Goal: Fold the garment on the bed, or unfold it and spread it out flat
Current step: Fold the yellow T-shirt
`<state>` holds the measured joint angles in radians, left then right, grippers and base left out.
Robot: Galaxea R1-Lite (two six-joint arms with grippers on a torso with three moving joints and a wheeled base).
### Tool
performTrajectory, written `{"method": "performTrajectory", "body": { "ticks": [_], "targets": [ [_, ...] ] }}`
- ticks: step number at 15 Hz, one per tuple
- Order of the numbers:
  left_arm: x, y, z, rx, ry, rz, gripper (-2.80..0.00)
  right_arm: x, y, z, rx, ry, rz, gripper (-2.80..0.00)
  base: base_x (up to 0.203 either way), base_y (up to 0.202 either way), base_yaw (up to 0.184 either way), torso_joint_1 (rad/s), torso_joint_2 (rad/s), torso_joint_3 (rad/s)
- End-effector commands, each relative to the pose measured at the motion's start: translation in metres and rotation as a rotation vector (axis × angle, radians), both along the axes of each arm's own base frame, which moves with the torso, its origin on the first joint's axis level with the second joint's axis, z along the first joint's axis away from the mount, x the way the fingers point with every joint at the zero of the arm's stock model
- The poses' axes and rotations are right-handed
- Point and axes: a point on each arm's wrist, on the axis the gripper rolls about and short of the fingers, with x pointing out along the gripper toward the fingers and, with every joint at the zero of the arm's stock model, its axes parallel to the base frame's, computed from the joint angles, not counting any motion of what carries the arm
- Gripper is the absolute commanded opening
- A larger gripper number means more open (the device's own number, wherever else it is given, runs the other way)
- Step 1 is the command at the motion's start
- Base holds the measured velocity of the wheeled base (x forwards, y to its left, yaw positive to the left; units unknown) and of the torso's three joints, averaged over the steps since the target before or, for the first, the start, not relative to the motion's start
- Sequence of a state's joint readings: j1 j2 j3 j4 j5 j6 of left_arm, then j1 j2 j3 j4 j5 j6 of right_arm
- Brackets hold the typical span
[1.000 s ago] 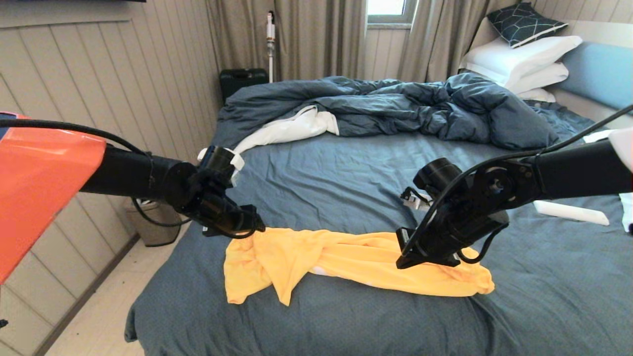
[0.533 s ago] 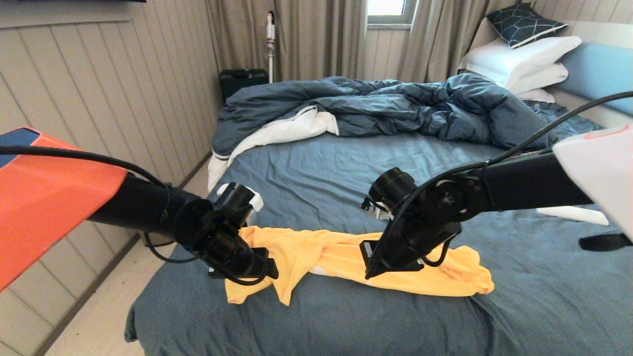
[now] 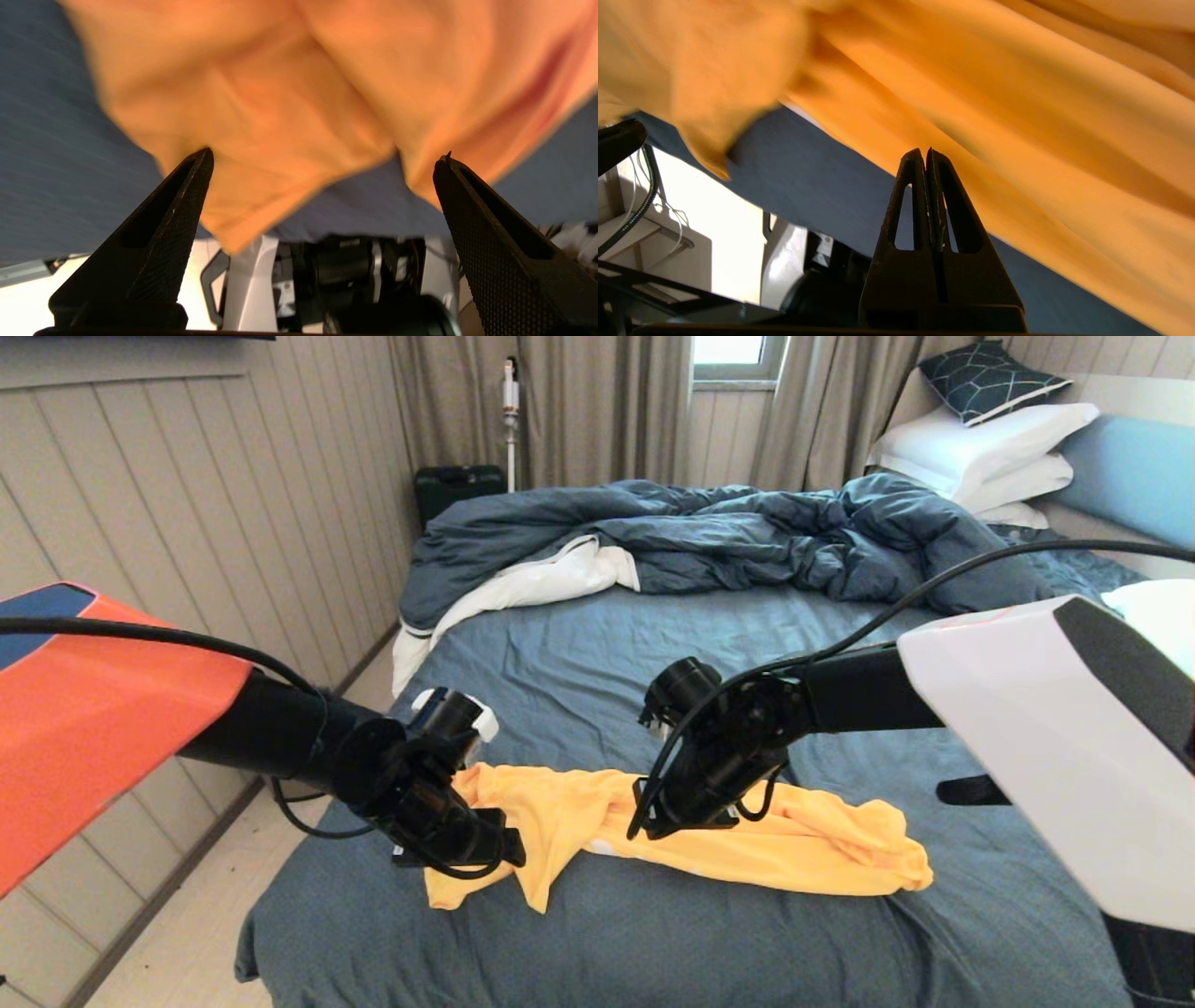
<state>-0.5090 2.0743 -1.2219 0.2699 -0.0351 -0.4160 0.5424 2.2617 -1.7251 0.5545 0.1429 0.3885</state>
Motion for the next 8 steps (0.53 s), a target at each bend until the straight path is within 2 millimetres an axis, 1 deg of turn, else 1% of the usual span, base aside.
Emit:
{"method": "performTrajectory", "body": {
  "ticks": [1,4,6,7,8],
  "targets": [
    [0.008,0.010,0.000,-0.005,-0.007,0.036,0.00,0.007,0.011,-0.012,-0.007,0.002,0.000,-2.80,0.000,0.000,0.000,0.000,0.00,0.000],
    [0.025,0.030,0.005,-0.022,-0.045,0.105,0.00,0.006,0.027,-0.014,-0.013,-0.017,0.016,-2.80,0.000,0.000,0.000,0.000,0.00,0.000],
    [0.027,0.036,0.012,-0.031,-0.062,0.123,0.00,0.006,0.028,-0.014,-0.013,-0.018,0.017,-2.80,0.000,0.000,0.000,0.000,0.00,0.000],
    [0.024,0.037,0.017,-0.042,-0.071,0.119,-2.80,0.005,0.028,-0.013,-0.013,-0.020,0.017,-2.80,0.000,0.000,0.000,0.000,0.00,0.000],
    [0.023,0.038,0.022,-0.049,-0.081,0.117,-2.80,0.006,0.027,-0.013,-0.013,-0.021,0.016,-2.80,0.000,0.000,0.000,0.000,0.00,0.000]
  ]
}}
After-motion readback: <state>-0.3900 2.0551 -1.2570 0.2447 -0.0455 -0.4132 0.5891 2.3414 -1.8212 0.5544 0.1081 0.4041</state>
